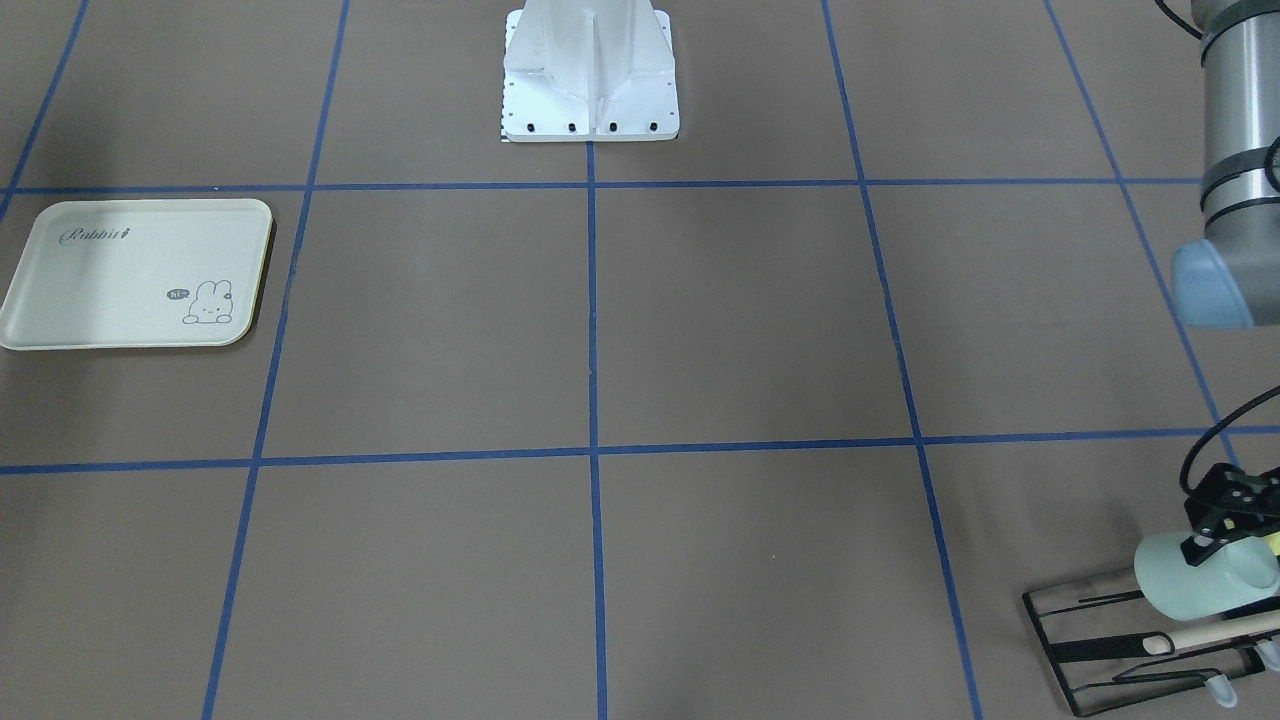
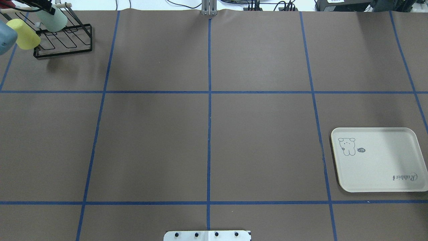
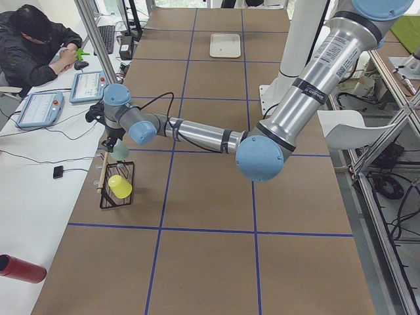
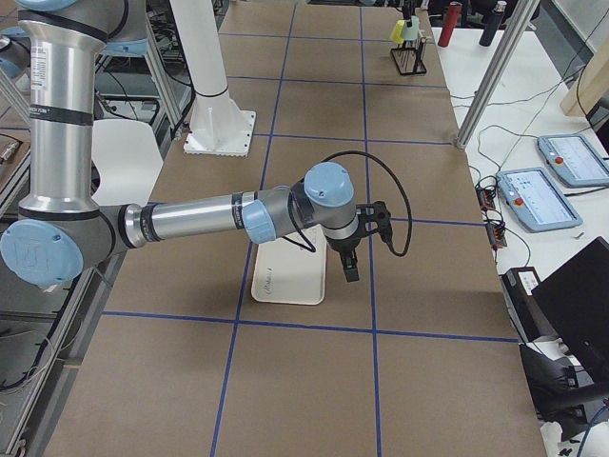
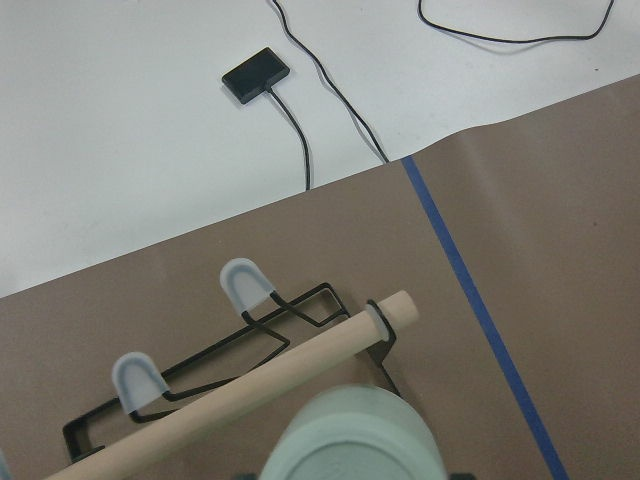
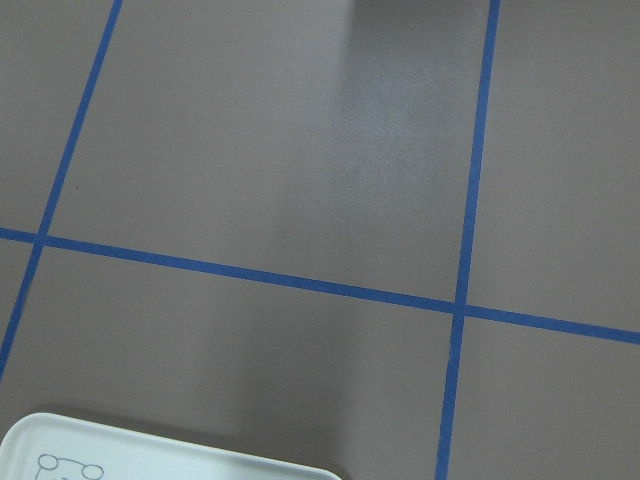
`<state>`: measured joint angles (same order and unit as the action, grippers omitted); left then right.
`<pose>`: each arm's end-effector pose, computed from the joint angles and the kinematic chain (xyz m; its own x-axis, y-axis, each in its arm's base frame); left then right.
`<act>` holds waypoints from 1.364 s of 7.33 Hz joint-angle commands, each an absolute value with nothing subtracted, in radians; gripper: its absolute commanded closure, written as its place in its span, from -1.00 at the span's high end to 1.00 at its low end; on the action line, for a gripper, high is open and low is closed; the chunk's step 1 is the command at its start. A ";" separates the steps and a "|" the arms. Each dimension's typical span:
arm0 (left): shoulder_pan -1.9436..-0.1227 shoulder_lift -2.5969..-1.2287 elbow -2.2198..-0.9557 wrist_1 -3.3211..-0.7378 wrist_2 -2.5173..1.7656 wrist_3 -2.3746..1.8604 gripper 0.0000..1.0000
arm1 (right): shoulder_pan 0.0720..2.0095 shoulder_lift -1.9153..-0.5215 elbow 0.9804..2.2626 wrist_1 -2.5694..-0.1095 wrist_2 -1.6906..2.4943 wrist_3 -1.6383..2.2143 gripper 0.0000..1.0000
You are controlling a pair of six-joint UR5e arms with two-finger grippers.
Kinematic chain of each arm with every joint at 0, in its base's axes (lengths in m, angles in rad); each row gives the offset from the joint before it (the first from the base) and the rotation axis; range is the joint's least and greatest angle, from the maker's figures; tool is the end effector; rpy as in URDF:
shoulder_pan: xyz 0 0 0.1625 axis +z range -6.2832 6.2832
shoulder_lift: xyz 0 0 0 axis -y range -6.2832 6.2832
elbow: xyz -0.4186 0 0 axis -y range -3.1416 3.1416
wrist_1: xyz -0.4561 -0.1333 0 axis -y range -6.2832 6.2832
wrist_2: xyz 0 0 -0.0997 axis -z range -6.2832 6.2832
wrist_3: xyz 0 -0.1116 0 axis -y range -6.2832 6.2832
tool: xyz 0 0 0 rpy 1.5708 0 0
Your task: Left arm grabs green cup and hands to right arm on tray
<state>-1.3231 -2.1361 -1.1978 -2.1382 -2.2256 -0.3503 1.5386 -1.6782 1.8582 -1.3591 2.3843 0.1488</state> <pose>0.1341 -0.7966 0.4243 0.6867 0.3234 -0.6511 0.0616 0.8665 0.4954 0.0353 -0.5267 0.5298 0.6746 -0.1591 0.7208 -0.0710 0.9580 0.2780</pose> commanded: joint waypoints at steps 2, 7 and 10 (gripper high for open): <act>-1.364 -2.112 -1.346 -2.003 -2.272 -0.389 -1.00 | 1.539 -1.678 1.861 -1.359 2.388 0.152 1.00; -1.241 -2.114 -1.570 -2.019 -2.269 -0.904 -1.00 | 1.525 -1.582 1.920 -1.356 2.424 0.430 1.00; -1.166 -2.115 -1.682 -2.088 -2.226 -1.191 -1.00 | 1.467 -1.500 2.006 -1.344 2.424 0.676 1.00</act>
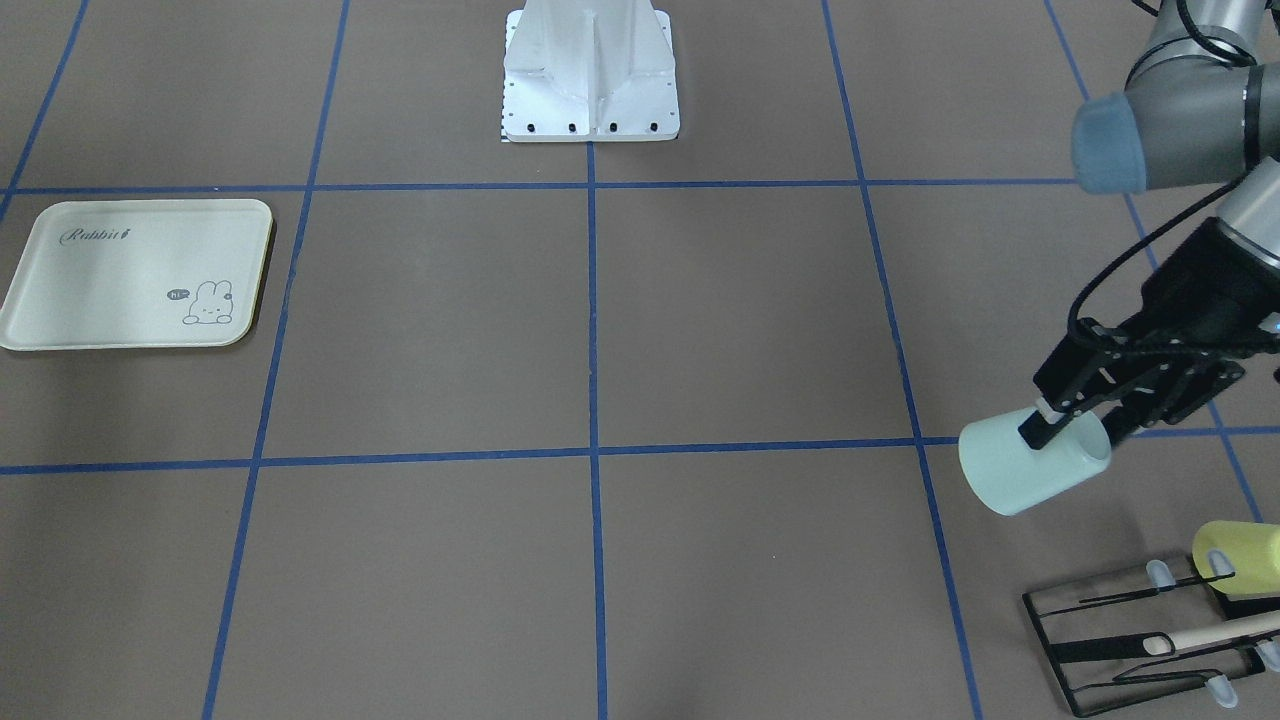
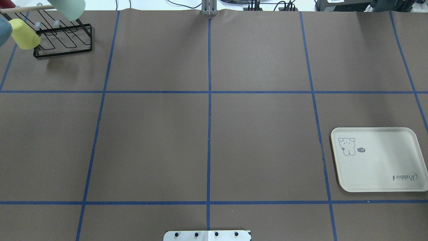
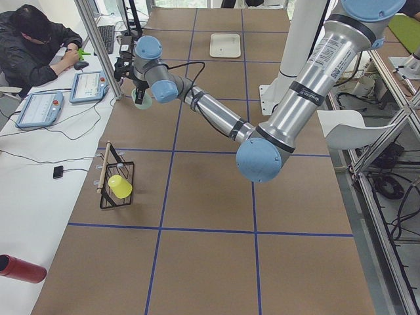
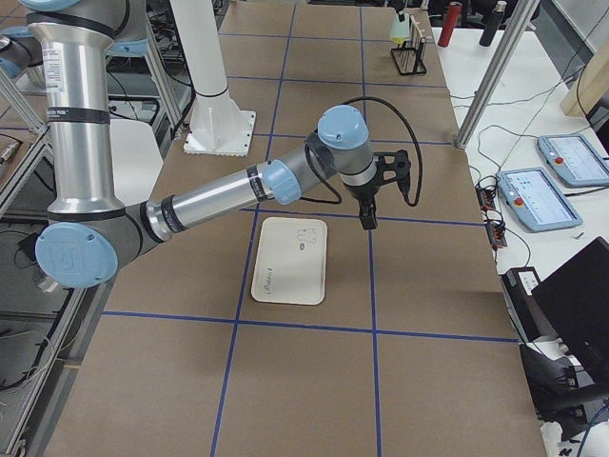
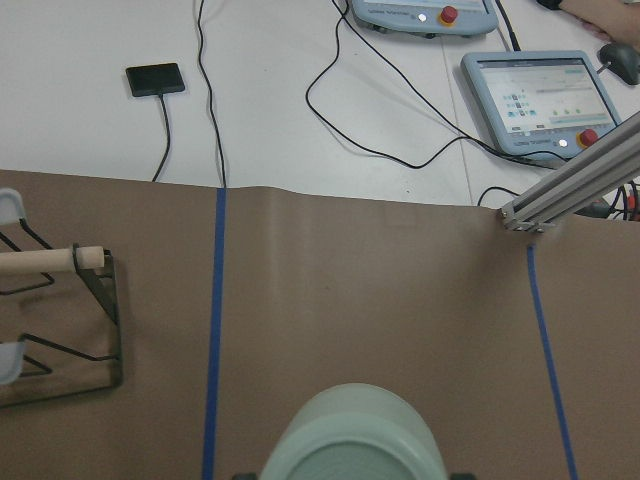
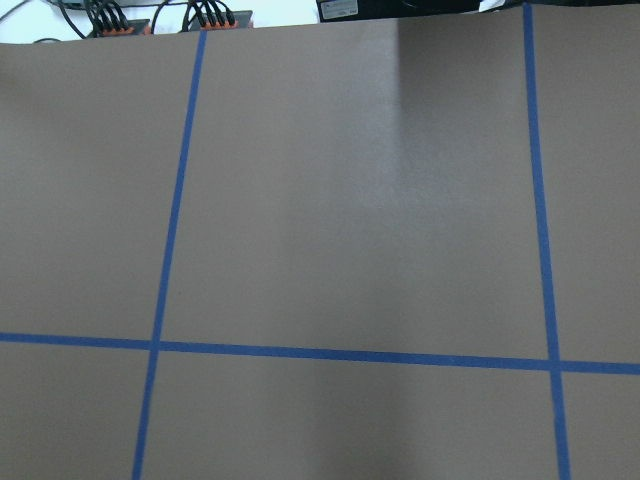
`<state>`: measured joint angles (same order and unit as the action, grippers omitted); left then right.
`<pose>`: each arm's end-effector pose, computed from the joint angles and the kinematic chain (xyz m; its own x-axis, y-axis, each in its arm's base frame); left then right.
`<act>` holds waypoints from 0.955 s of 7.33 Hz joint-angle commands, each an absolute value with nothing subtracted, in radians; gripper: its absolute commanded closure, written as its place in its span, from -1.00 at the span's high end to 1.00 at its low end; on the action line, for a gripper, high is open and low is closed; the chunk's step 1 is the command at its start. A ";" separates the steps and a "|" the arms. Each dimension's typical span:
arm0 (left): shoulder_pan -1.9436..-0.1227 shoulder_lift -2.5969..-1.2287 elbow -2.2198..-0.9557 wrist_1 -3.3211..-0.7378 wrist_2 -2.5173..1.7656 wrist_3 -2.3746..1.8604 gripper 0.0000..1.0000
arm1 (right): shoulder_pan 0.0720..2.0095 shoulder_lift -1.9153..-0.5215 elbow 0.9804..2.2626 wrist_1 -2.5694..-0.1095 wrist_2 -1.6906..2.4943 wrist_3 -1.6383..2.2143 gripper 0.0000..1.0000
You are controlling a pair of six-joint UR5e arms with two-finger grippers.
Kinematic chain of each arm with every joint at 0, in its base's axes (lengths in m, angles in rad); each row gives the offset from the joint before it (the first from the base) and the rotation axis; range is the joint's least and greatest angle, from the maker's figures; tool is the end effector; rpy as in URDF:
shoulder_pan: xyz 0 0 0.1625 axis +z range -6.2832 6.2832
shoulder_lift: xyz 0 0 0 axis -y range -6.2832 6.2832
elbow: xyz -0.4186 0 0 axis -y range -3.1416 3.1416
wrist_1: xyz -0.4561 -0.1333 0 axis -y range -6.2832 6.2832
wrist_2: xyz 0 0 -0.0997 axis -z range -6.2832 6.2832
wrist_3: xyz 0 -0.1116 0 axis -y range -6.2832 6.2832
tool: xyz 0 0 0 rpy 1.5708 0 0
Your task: Left arm grabs green cup and hands to right arm on tray
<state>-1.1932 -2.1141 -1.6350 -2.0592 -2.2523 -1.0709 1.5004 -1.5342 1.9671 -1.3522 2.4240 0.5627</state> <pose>0.2045 -0.6865 0.2114 0.3950 0.0139 -0.9186 0.3715 0.9121 0.1735 0.0102 -0.5552 0.3874 0.5575 -0.0014 0.8302 -0.2855 0.9387 0.1933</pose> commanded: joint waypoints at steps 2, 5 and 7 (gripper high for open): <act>-1.068 -2.117 -1.754 -2.094 -2.143 -1.303 -1.00 | 1.340 -1.490 1.984 -1.007 2.405 1.035 1.00; -0.991 -2.121 -1.871 -2.097 -2.140 -1.464 -1.00 | 1.254 -1.464 1.933 -0.650 2.385 1.340 1.00; -0.889 -2.126 -1.945 -2.138 -2.046 -1.602 -1.00 | 1.174 -1.425 1.936 -0.506 2.332 1.510 1.00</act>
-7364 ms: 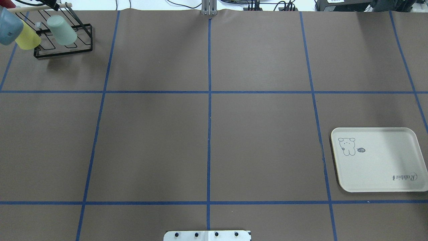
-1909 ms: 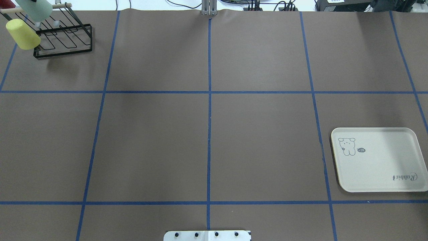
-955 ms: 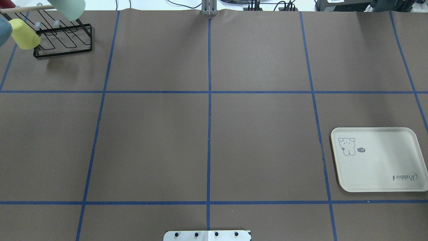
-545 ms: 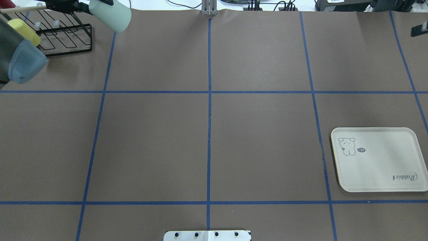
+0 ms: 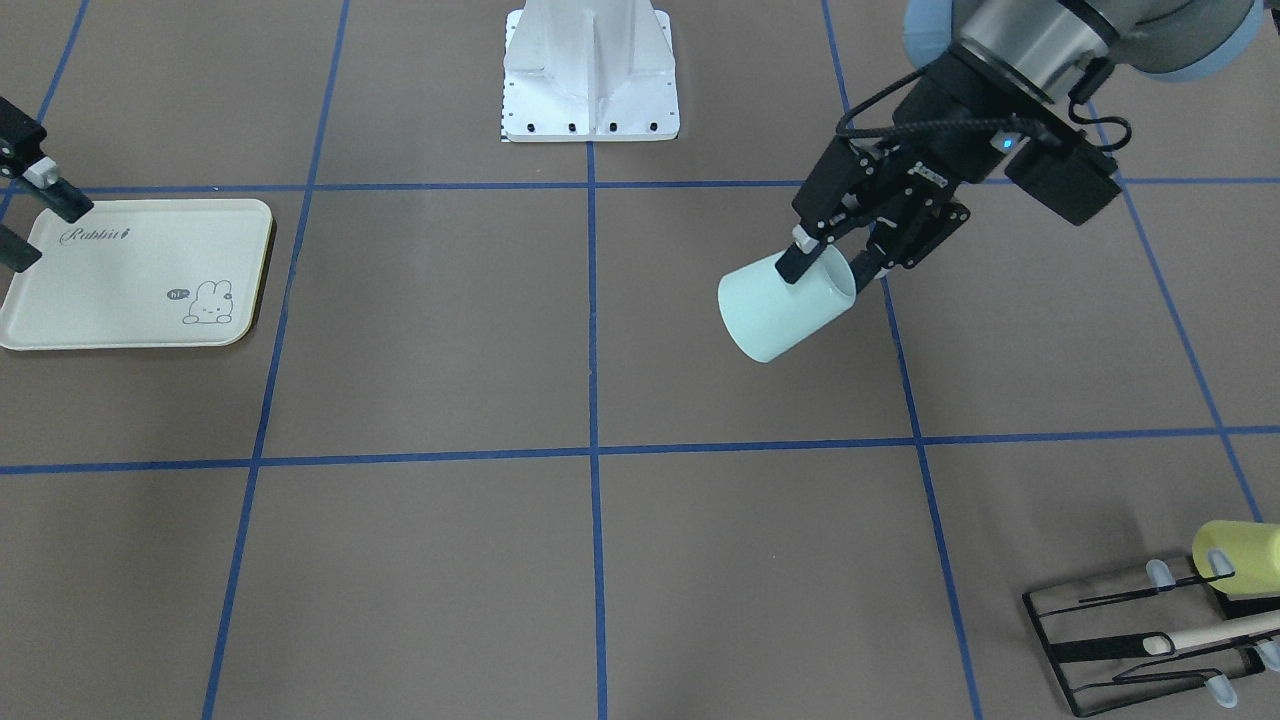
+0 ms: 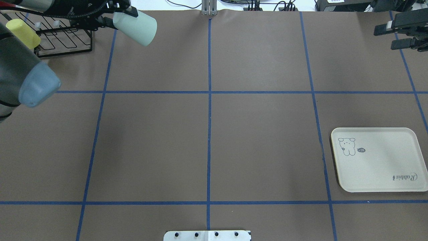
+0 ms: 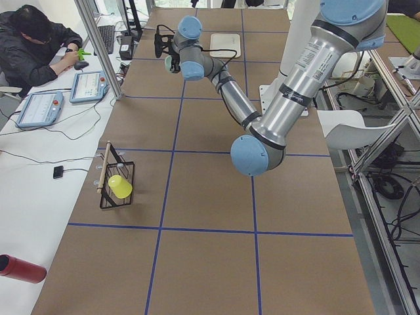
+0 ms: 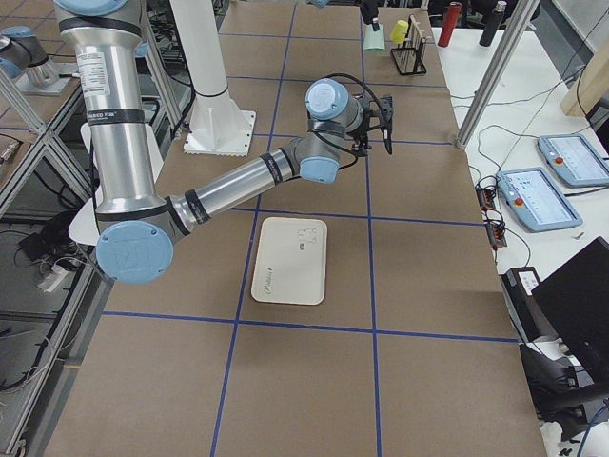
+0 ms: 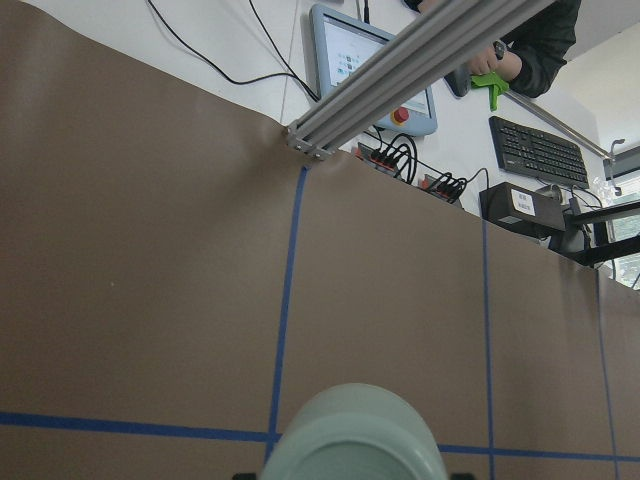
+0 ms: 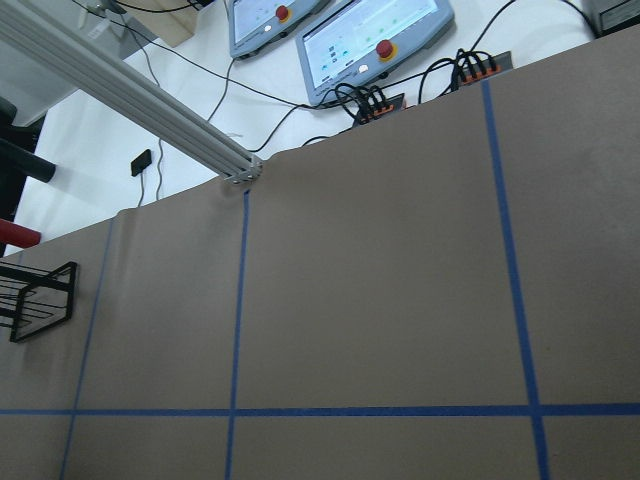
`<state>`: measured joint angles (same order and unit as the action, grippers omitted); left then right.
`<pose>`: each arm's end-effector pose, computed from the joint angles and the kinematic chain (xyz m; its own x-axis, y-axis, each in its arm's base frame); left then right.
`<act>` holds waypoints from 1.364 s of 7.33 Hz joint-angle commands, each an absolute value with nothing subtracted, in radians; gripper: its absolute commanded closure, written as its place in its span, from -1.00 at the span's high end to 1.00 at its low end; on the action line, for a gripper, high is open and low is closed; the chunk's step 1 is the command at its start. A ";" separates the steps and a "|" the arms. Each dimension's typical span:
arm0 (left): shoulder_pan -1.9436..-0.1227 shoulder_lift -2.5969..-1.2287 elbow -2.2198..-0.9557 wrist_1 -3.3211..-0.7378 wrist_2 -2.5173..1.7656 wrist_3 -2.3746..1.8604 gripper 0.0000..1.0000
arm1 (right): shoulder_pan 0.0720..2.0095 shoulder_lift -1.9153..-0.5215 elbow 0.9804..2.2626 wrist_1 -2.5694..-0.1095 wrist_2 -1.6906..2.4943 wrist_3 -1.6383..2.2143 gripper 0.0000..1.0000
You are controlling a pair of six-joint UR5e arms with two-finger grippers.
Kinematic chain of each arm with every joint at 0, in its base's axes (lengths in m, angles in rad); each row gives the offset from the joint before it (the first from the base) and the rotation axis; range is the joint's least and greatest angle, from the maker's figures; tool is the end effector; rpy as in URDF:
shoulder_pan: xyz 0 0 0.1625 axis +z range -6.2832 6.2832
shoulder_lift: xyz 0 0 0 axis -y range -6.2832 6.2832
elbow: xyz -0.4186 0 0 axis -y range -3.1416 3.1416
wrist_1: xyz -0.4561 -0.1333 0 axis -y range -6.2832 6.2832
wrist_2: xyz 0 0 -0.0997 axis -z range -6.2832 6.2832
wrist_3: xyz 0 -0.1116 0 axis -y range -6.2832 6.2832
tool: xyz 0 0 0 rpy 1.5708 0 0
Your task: Left arm grabs green cup and hands to right arm on tray
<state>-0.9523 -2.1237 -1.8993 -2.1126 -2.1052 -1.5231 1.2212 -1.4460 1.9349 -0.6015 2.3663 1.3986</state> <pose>0.2970 -0.5492 0.0823 0.1047 -0.0763 -0.9916 0.4045 0.9141 -0.0277 -0.1358 -0.5291 0.2733 0.1089 -0.0513 0.9927 -0.4018 0.9112 0.0912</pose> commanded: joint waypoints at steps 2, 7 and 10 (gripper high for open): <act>-0.842 -2.128 -1.986 -2.193 -2.019 -1.704 -1.00 | 1.080 -1.424 1.933 -0.297 2.213 1.684 1.00; -0.773 -2.146 -1.991 -2.439 -2.017 -1.959 -1.00 | 0.890 -1.420 1.930 0.100 2.004 1.874 1.00; -0.733 -2.174 -2.002 -2.439 -2.017 -1.971 -1.00 | 0.711 -1.405 1.927 0.268 1.819 1.878 0.99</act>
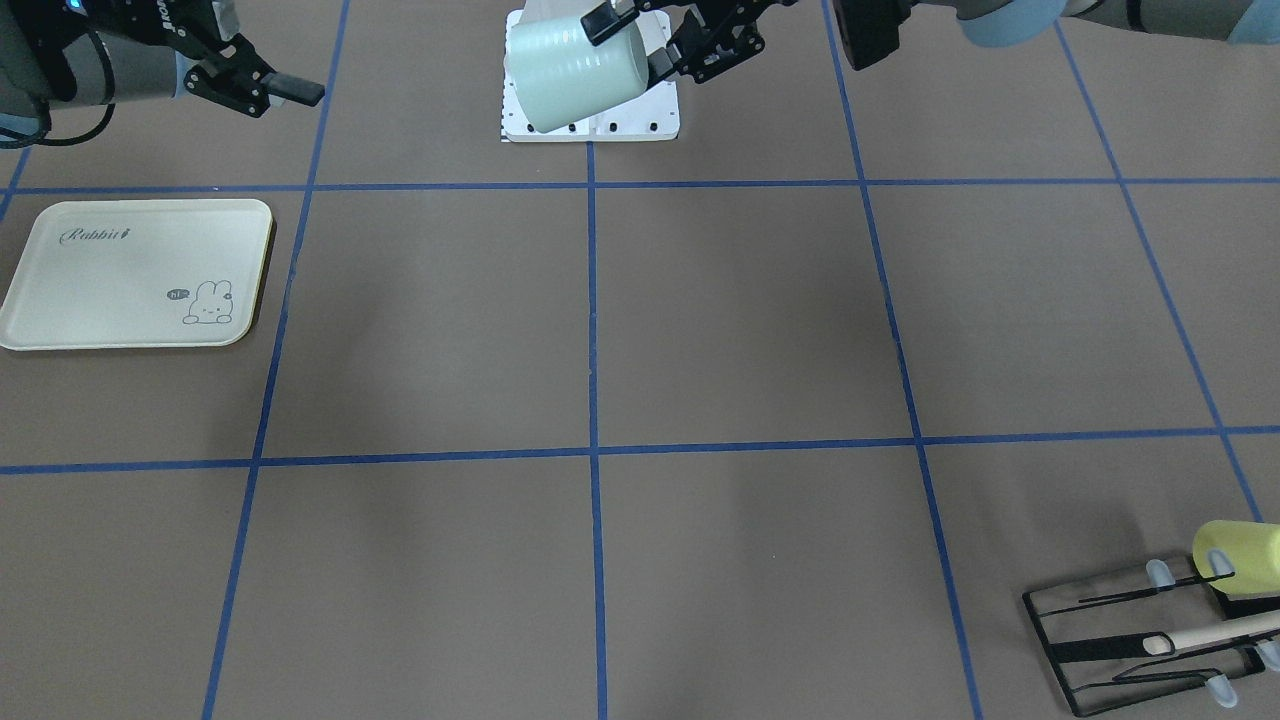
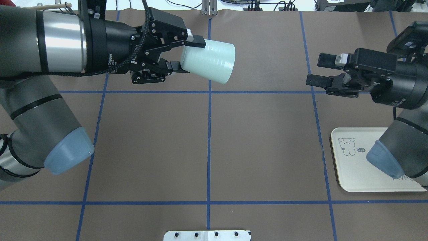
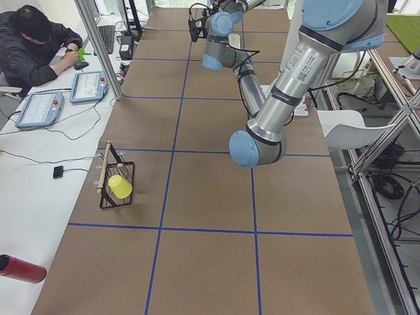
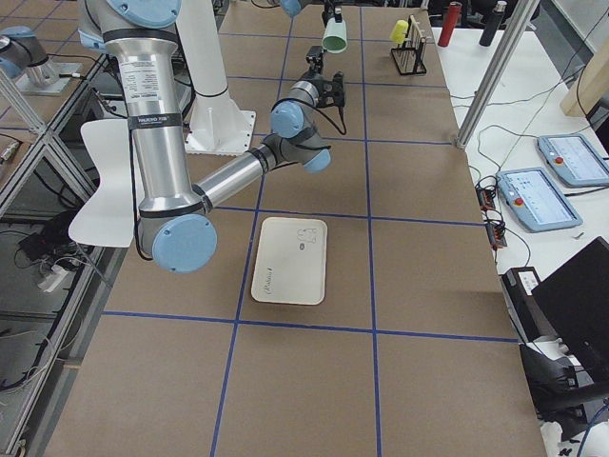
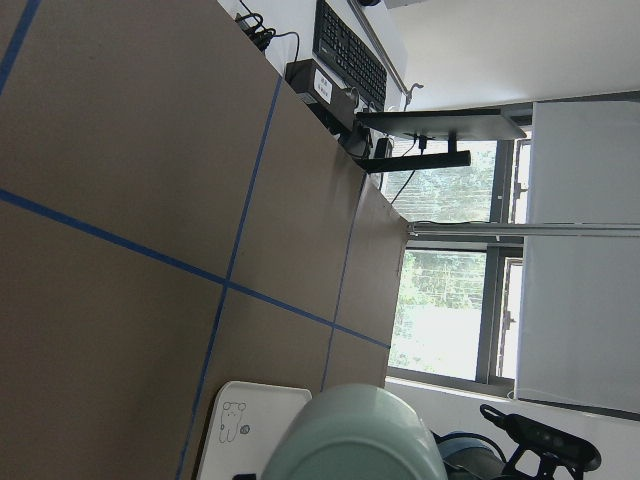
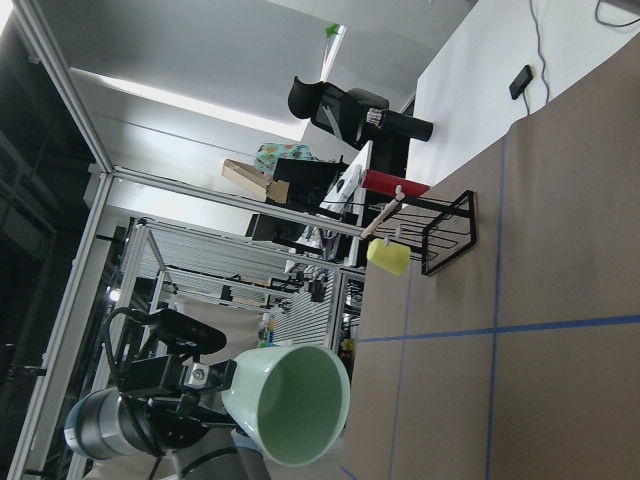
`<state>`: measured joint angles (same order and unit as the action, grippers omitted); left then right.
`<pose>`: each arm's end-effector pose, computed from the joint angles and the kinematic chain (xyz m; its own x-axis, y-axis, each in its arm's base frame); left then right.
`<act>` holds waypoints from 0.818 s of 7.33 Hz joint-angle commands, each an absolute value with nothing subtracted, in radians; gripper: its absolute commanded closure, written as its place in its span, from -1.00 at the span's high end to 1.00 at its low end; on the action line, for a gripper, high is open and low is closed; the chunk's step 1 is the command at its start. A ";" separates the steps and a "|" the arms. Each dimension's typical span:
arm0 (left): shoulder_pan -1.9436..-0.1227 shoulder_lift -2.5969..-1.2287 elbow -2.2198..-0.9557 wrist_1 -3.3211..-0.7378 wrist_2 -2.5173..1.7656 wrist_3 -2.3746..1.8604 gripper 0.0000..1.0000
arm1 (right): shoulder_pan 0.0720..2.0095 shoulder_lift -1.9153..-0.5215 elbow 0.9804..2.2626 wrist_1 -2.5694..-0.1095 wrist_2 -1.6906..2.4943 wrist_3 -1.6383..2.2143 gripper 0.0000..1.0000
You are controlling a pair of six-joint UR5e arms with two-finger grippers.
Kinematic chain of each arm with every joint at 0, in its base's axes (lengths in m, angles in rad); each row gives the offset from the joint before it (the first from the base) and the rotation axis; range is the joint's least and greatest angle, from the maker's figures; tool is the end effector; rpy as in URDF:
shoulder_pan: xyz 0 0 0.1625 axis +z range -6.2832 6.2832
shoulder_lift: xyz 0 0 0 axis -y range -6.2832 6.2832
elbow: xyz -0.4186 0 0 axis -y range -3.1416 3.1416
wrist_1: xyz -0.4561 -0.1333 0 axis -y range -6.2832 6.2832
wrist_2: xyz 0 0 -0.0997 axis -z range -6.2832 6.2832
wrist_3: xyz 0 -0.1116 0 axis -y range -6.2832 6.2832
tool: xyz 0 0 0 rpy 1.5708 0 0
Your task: Left arm grabs green cup and hands to right arm on tray
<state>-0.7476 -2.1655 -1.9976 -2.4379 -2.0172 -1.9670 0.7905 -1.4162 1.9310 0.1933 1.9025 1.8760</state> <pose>0.3360 -0.4276 -0.0059 -0.3320 -0.1669 -0.9284 0.1999 0.9494 -0.2421 -0.2665 -0.4070 0.2072 -0.5860 -0.1882 0.7881 -0.3374 0.9410 -0.0262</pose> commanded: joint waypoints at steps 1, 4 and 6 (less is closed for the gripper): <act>-0.732 -2.186 -2.005 -2.434 -2.020 -1.973 -1.00 | 0.612 -1.381 1.918 0.332 1.725 1.875 0.97; -0.719 -2.181 -2.006 -2.436 -2.025 -1.974 -1.00 | 0.520 -1.299 1.894 0.351 1.625 1.870 0.87; -0.706 -2.175 -2.011 -2.433 -2.048 -1.974 -1.00 | 0.509 -1.273 1.888 0.350 1.615 1.870 0.80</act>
